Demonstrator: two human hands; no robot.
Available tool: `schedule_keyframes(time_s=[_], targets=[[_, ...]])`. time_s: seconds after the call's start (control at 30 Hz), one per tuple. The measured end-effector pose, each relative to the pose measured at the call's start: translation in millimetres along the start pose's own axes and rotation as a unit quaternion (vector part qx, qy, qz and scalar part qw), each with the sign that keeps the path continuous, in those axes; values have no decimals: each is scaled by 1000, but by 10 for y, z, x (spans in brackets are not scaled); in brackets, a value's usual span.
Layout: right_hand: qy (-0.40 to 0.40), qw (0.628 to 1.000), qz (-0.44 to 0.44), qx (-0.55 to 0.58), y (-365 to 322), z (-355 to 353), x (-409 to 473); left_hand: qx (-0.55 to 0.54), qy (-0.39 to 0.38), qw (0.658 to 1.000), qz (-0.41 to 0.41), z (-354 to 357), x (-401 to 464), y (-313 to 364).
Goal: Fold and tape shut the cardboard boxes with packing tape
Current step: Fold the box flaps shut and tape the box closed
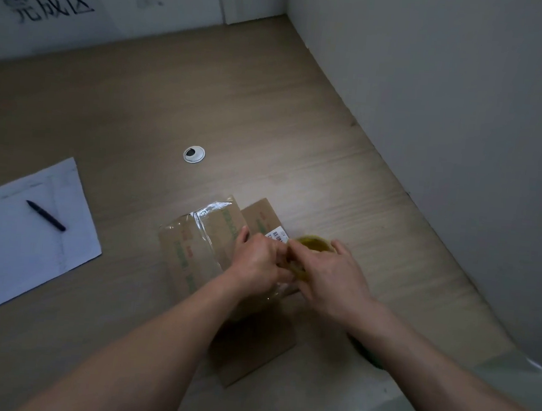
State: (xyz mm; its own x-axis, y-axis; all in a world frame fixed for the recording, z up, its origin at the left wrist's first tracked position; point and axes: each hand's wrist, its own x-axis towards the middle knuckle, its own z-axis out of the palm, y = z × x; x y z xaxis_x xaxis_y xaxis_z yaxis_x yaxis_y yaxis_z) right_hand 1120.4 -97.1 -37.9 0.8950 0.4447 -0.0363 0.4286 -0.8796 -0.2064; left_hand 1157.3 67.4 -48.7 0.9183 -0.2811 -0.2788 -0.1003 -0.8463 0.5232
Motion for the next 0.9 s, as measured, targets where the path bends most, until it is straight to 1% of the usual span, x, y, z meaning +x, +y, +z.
schedule_keyframes(time_s=[0.13, 0.3, 0.43, 0.53, 0.67, 0.77, 0.9], targets=[[-1, 999, 5, 49, 67, 106, 67, -15, 2, 1000, 22, -21, -38, -16], [-79, 992, 10, 96, 65, 166, 195, -45, 57, 994, 84, -64, -218, -125], [-108, 987, 6, 115, 99, 169, 282, -39, 67, 989, 127, -78, -274, -172], [-135, 979, -1, 153, 135, 161, 340, -4, 63, 986, 157, -56, -273, -216], [-153, 974, -52, 160, 170, 125, 382, 32, 58, 985, 159, -43, -263, -232], [-151, 969, -63, 183, 196, 94, 390, 41, 67, 984, 159, -18, -268, -236], [-174, 962, -86, 193, 240, 52, 402, 45, 73, 984, 158, 11, -262, -232]])
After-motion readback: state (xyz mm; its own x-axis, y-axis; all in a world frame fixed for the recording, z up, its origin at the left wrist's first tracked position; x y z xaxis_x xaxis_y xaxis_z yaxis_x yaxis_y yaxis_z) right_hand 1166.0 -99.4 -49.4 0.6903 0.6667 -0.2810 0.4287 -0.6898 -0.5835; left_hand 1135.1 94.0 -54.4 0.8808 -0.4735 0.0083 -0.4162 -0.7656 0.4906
